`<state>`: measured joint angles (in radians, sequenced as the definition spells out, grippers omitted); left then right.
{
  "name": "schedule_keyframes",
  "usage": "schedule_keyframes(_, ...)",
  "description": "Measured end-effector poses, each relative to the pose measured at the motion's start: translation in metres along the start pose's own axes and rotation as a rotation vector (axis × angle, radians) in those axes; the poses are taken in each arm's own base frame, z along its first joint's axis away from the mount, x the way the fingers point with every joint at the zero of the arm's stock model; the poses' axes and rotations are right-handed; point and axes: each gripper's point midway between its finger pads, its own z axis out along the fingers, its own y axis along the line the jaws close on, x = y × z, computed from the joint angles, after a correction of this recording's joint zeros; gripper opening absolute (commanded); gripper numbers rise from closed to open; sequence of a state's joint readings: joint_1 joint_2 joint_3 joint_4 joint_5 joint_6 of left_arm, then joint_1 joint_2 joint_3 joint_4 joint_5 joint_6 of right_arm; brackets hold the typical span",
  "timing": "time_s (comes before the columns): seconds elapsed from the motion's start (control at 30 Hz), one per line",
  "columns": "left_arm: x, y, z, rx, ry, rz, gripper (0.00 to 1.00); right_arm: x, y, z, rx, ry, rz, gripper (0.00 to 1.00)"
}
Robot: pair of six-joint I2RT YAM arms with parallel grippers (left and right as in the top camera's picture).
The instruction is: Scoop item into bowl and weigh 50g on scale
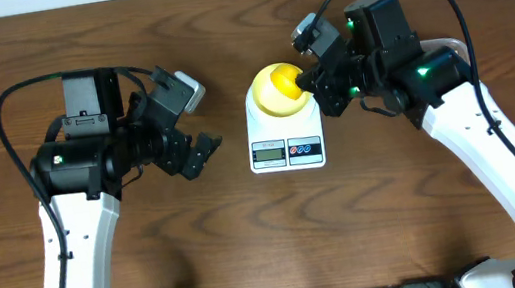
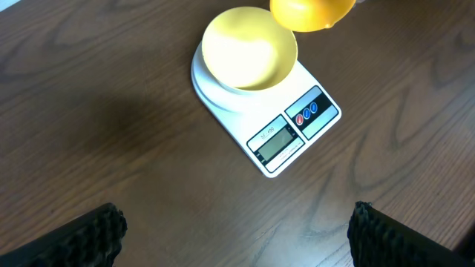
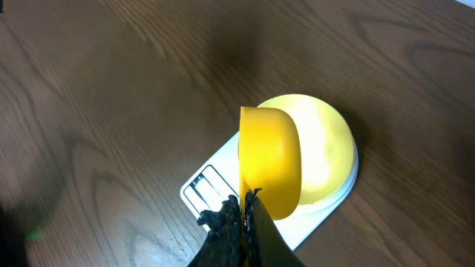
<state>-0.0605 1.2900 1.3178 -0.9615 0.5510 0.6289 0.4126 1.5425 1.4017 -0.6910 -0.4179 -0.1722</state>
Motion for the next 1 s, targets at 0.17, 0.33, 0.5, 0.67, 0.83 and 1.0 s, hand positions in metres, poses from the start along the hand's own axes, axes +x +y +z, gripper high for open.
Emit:
schedule_keyframes(0.17, 0.0, 0.0, 0.0, 0.0, 0.0, 0.0, 0.97, 0.0, 0.0, 0.0, 0.0, -0.001, -0.001, 0.01)
schedule_keyframes(0.33, 0.0, 0.0, 0.0, 0.0, 0.0, 0.0, 0.98, 0.0, 0.0, 0.0, 0.0, -0.002, -0.001, 0.01)
schedule_keyframes(0.5, 0.0, 0.0, 0.0, 0.0, 0.0, 0.0, 0.97, 0.0, 0.0, 0.0, 0.0, -0.001, 0.0, 0.01)
schedule_keyframes(0.67, 0.0, 0.0, 0.0, 0.0, 0.0, 0.0, 0.98, 0.0, 0.0, 0.0, 0.0, -0.001, 0.0, 0.01)
schedule_keyframes(0.83, 0.001, 0.001, 0.0, -0.005, 0.006, -0.001, 0.98, 0.0, 0.0, 0.0, 0.0, 0.0, 0.0, 0.01)
schedule_keyframes(1.0, 0.01, -0.005, 0.0, 0.016, 0.042, 0.034, 0.98, 0.0, 0.0, 0.0, 0.0, 0.001, 0.0, 0.01)
